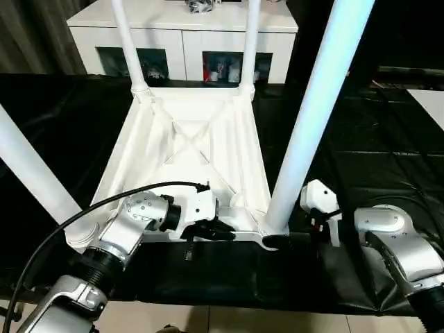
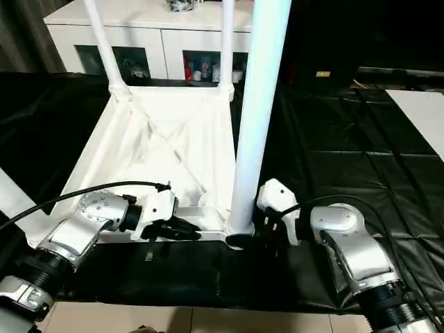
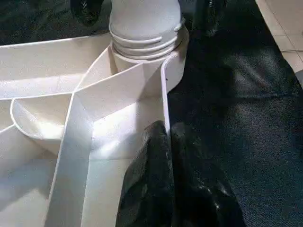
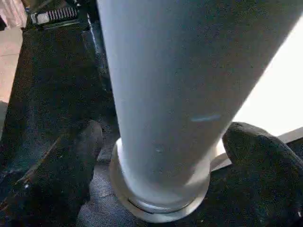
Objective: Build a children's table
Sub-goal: Rotate leg to tighten
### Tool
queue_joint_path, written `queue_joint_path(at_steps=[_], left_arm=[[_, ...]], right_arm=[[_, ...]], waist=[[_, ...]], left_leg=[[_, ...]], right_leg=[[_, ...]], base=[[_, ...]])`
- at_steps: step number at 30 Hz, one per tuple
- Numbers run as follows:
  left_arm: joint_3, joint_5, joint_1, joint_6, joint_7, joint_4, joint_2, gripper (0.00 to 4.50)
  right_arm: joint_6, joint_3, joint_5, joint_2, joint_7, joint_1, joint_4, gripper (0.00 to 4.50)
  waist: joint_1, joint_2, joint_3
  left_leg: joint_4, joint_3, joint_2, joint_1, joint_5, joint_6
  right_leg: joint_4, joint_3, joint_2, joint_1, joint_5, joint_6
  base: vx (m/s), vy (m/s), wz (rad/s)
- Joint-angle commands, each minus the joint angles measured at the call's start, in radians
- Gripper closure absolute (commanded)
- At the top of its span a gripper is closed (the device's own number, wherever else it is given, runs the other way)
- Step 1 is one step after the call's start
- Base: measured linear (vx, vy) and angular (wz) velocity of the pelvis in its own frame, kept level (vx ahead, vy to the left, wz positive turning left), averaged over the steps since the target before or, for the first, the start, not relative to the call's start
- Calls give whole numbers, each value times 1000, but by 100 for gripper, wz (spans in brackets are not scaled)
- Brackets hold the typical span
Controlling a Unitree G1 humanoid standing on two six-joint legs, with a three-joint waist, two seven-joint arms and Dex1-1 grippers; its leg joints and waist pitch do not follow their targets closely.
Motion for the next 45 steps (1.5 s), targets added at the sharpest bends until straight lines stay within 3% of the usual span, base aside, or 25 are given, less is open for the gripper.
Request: queue_joint_path(at_steps=[1,20,29,33,34,35,39,45], left_arm=[[-32,21,-9,-13,-20,14,-2,450],[-33,24,1,-14,-23,8,12,450],[-35,25,-1,-13,-23,11,13,450],[-35,25,-1,-13,-22,13,12,450],[-35,25,-3,-13,-21,15,11,450],[-35,25,-3,-13,-21,15,11,450],[-36,26,-8,-13,-18,17,7,450],[-35,28,-13,-18,-14,26,5,450]], right_arm=[[-6,4,-3,0,3,-4,2,50],[-3,19,-14,-4,21,-1,11,205],[-3,20,-9,-5,26,11,4,238],[-12,-5,-22,17,-39,-2,36,238],[0,-13,-12,26,-45,-8,42,184],[0,-13,-12,26,-45,-8,42,171],[23,-7,5,30,-26,-8,30,137],[-24,21,-45,20,-32,-5,43,109]], waist=[[-1,-18,-58],[-1,-19,-57],[-4,-19,-57],[-4,-18,-57],[-6,-19,-56],[-7,-19,-54],[-9,-19,-54],[-7,-19,-56]], left_leg=[[-74,-11,30,20,-276,49],[-75,-11,30,20,-286,45],[-75,-12,30,20,-296,41],[-76,-13,30,20,-297,37],[-76,-12,28,19,-305,38],[-78,-13,28,19,-322,33],[-79,-15,29,23,-348,21],[-78,-14,29,20,-320,25]], right_leg=[[-64,14,-29,35,-286,-210],[-65,14,-30,35,-298,-209],[-65,14,-29,35,-294,-209],[-65,14,-30,35,-296,-208],[-66,14,-29,34,-306,-207],[-69,13,-29,33,-336,-202],[-73,14,-29,29,-372,-191],[-68,14,-29,32,-322,-201]], base=[[0,0,0],[0,0,0],[0,0,0],[0,0,0],[0,0,0],[0,0,0],[0,0,0],[0,0,0]])
